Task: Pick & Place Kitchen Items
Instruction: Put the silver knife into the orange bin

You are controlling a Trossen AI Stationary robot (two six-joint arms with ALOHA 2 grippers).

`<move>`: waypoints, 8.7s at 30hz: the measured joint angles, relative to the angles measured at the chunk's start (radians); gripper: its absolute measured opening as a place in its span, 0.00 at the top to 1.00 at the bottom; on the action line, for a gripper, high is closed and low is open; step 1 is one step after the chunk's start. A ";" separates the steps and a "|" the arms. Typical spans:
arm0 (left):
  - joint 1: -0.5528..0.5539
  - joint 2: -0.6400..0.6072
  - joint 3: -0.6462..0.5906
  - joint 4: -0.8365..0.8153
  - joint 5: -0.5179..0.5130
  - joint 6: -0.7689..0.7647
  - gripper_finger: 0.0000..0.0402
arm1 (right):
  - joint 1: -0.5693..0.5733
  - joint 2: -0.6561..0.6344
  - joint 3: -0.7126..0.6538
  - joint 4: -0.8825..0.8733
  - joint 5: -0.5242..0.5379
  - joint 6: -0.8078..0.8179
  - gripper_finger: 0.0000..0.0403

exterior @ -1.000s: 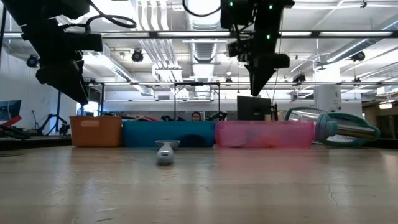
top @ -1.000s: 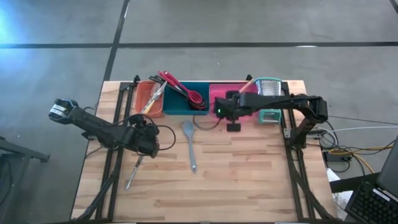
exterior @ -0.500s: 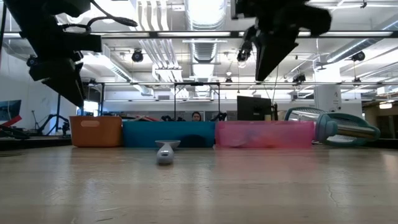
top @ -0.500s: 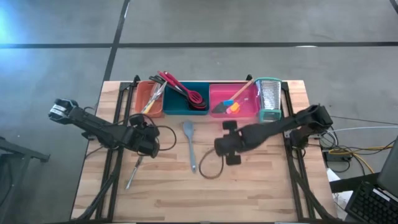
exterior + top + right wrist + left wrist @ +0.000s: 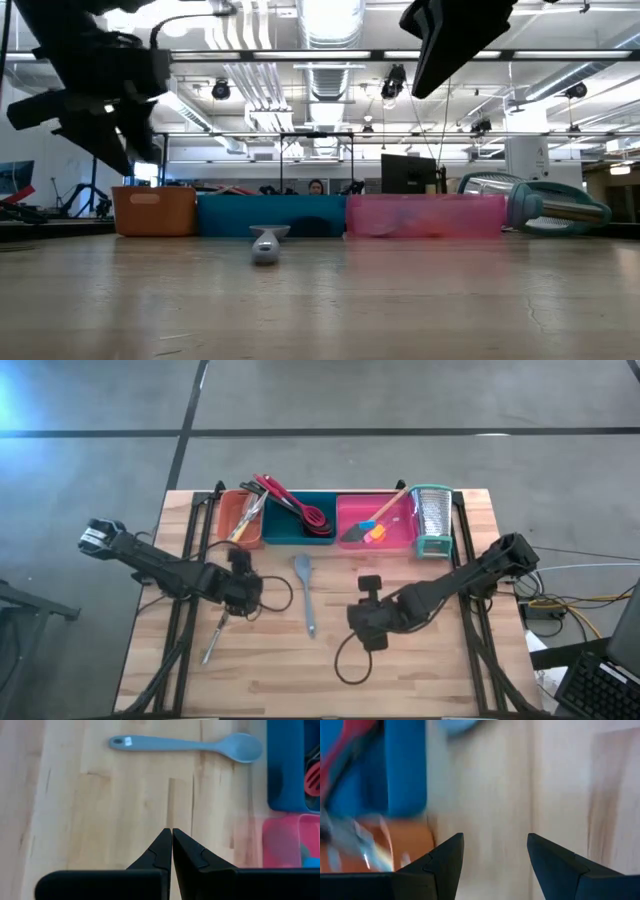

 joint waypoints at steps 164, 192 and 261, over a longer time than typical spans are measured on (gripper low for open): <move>-0.279 0.360 0.026 0.038 0.683 -0.965 0.41 | -0.064 0.004 -0.034 0.198 0.147 -0.299 0.98; -0.288 0.355 -0.136 0.192 0.717 -1.142 0.91 | -0.065 0.004 -0.051 0.200 0.147 -0.290 0.98; 0.012 0.376 0.134 0.500 0.434 -0.126 0.96 | -0.067 0.004 -0.051 0.255 0.147 -0.318 0.98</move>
